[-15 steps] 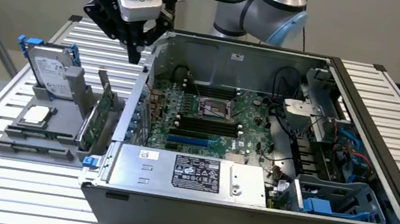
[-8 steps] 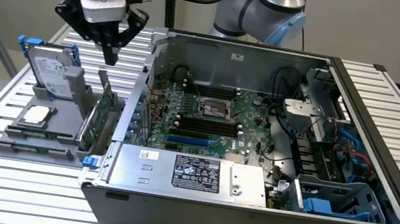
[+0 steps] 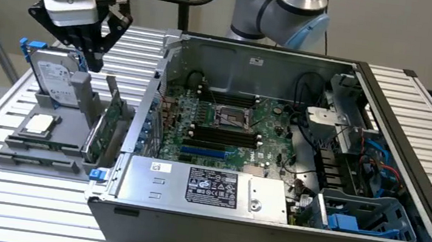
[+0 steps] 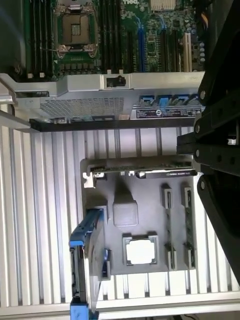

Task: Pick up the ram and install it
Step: 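Reach for the ram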

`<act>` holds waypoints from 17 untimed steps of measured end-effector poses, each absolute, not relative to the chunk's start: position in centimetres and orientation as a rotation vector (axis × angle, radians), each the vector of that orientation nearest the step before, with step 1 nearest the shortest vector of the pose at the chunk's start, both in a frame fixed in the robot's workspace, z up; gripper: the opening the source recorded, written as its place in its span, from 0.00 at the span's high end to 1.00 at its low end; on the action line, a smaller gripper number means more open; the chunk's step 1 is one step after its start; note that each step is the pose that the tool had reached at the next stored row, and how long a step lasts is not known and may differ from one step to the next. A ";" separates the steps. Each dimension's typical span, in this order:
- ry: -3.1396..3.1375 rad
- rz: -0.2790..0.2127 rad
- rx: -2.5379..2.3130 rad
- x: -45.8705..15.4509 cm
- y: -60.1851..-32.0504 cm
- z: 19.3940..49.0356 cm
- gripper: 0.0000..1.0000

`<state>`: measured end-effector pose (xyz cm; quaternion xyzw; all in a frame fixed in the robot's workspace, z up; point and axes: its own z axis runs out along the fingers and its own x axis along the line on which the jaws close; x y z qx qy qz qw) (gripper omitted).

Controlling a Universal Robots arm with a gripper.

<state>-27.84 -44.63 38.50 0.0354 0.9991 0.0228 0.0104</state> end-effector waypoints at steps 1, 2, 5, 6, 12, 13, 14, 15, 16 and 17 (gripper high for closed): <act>3.118 0.071 0.110 -28.3 -44.7 38.5 1.00; 3.118 0.071 0.110 -28.7 -44.8 38.4 1.00; 3.118 0.070 0.110 -30.1 -45.1 38.2 1.00; 3.118 0.070 0.110 -30.5 -45.2 38.2 1.00; 3.118 0.068 0.110 -33.2 -45.7 37.8 1.00; 3.118 0.068 0.110 -33.7 -45.8 37.8 1.00; 3.118 0.068 0.110 -34.2 -45.9 37.7 1.00; 3.118 0.068 0.110 -34.6 -45.9 37.6 1.00; 3.118 0.068 0.110 -35.0 -46.0 37.6 1.00; 3.118 0.067 0.110 -35.5 -46.1 37.5 1.00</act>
